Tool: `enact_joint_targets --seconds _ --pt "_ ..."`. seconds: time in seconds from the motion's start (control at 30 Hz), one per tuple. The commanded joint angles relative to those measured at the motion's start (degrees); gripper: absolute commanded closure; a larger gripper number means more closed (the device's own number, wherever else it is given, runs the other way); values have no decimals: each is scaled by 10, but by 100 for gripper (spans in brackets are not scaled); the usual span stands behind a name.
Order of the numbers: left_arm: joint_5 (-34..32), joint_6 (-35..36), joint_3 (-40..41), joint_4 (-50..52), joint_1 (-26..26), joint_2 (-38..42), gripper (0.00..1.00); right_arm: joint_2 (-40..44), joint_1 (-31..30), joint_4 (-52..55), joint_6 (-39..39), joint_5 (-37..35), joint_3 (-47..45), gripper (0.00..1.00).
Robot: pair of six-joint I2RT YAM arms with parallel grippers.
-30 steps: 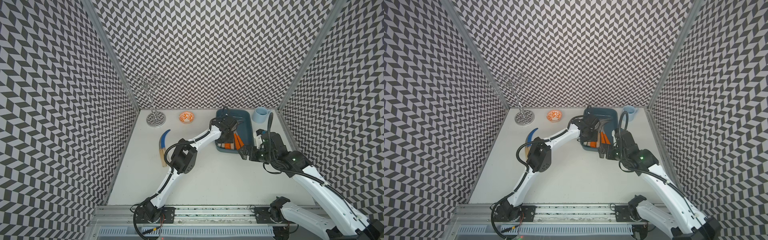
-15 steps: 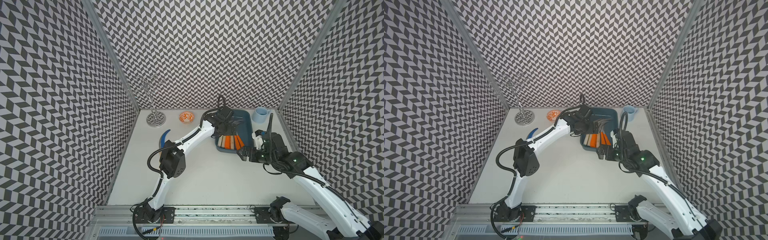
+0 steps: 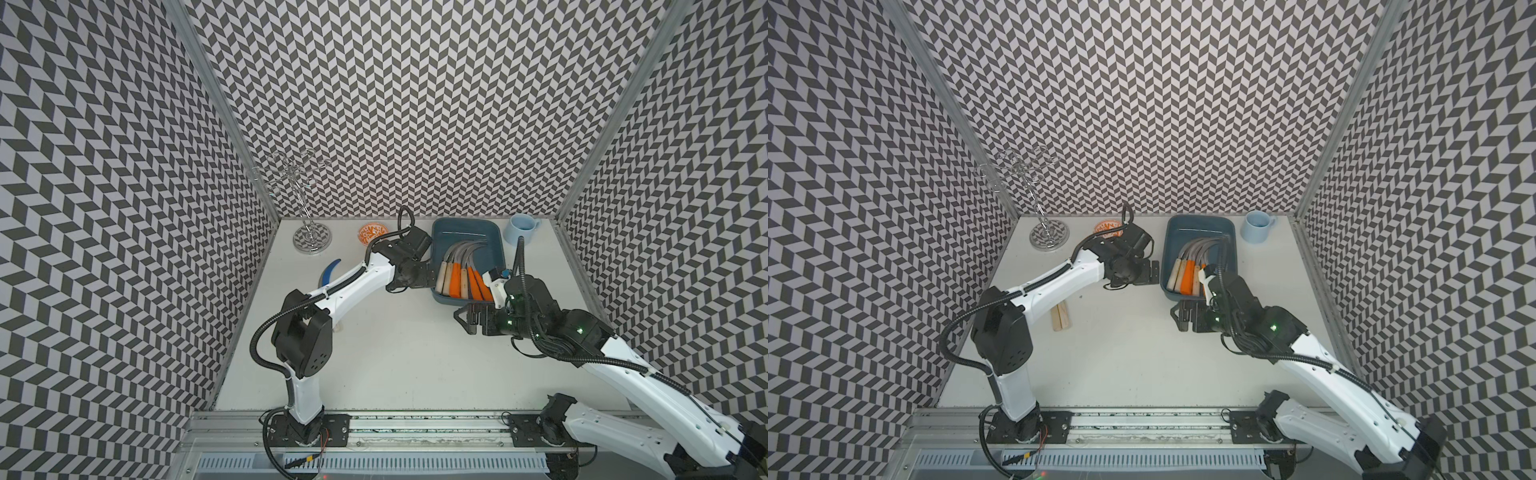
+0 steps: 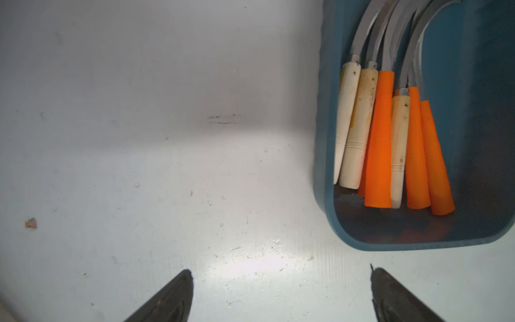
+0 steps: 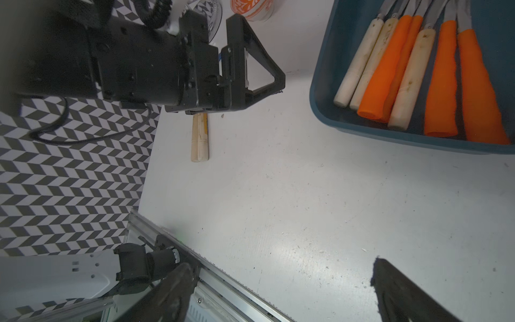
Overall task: Put small sickles into storage boxes
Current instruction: Pick up the sickle at the center of the board.
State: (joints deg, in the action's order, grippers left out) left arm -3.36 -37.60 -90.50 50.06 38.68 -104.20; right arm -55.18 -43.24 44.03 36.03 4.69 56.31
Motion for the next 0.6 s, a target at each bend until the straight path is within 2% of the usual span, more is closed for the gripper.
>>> enact_joint_targets --seconds 0.0,0.3,0.57 --pt "-12 -10 55 -31 -16 52 0 -8 -31 -36 35 -36 12 0" --pt "-15 -10 215 -56 -76 152 0 -30 -120 -58 69 -70 11 1" --pt "-31 -41 309 -59 -147 208 5 -65 -187 -88 93 -85 9 0"
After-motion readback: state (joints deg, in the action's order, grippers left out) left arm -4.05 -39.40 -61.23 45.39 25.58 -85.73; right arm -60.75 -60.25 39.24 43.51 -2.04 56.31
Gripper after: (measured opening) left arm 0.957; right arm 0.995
